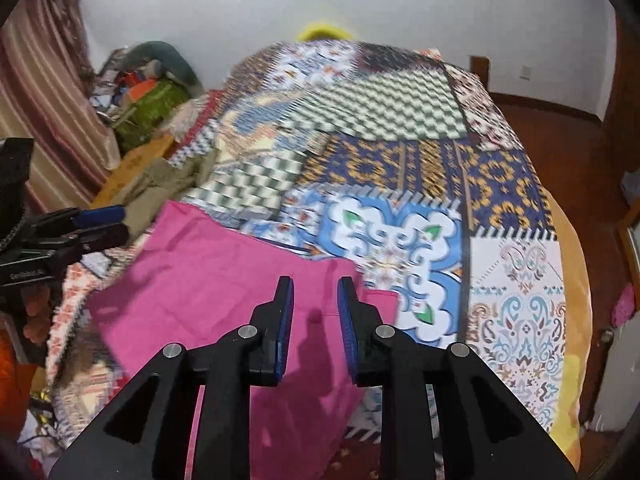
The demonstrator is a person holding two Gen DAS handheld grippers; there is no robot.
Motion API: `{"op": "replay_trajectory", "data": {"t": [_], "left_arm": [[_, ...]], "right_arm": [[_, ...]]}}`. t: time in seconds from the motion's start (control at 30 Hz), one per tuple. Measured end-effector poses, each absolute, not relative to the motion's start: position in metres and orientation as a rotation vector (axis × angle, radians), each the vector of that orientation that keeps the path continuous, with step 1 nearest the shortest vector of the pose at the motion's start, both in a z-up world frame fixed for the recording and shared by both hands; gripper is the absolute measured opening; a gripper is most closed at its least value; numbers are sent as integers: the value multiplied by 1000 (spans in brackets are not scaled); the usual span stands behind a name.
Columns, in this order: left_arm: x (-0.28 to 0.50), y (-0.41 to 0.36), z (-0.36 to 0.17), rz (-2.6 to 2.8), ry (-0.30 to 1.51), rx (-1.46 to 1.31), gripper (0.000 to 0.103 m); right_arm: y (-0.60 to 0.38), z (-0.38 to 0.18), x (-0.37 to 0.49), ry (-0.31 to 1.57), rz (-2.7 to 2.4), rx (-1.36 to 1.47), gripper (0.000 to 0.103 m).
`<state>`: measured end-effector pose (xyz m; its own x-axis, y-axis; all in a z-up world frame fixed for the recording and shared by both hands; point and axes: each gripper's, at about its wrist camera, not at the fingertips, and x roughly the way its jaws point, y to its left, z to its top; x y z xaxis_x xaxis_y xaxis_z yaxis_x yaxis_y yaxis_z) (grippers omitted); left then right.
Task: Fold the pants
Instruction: 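Move both open grippers back over the folded pink trousers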
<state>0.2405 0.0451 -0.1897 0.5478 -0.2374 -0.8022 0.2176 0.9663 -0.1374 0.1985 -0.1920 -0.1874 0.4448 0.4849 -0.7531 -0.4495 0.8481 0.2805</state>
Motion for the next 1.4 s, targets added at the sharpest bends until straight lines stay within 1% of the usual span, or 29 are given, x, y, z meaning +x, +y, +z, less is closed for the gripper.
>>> {"op": "replay_trajectory", "data": {"t": [0.17,0.23,0.27,0.37,0.43,0.87,1.0,1.17,1.3,1.4], "left_arm": [[236,26,-213,-298,1013,-10,56],[233,22,-229,-303,1055,-7,56],[232,22,-234,-299,1066,-3,56],[226,25,-244,-310,1079,-14,56],[222,29,-242,-306,1078,-12,57],[173,86,-245,-197,1114,-42,57],[158,95,-245,-139,1112,11,57],[148,105,-243,-100,1115,7,57],[145,110,-241,-25,1118,67,56],[148,119,-238,-33,1122,15,56]], "right_arm": [[-168,-191,187,952,621,-6,25],[-161,-198,181,968,632,-28,34],[-158,-204,178,983,638,-42,36],[-156,-220,171,1019,650,-71,36],[-161,-223,165,1009,651,-67,38],[-203,-221,145,1031,552,-62,39],[-212,-222,139,1037,522,-59,39],[-227,-229,134,1063,458,-81,39],[-242,-233,130,1089,381,-125,39],[-253,-230,130,1089,355,-98,39]]}}
